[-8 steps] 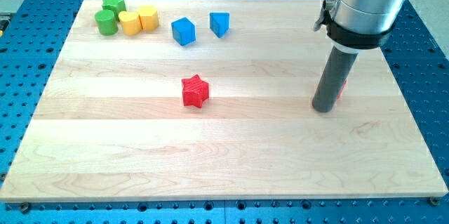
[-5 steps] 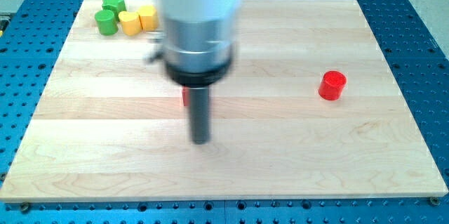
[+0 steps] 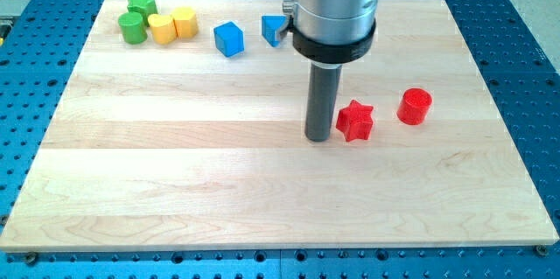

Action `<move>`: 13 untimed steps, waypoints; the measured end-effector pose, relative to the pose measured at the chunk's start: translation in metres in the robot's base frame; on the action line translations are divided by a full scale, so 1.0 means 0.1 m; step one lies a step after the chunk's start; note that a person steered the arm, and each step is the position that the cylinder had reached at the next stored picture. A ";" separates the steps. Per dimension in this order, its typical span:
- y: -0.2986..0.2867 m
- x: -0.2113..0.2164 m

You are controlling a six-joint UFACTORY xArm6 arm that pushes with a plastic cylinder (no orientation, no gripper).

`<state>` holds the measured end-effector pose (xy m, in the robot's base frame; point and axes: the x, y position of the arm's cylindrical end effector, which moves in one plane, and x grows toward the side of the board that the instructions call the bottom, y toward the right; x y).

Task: Move the red star into the red circle

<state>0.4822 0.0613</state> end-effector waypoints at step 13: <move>-2.06 -1.44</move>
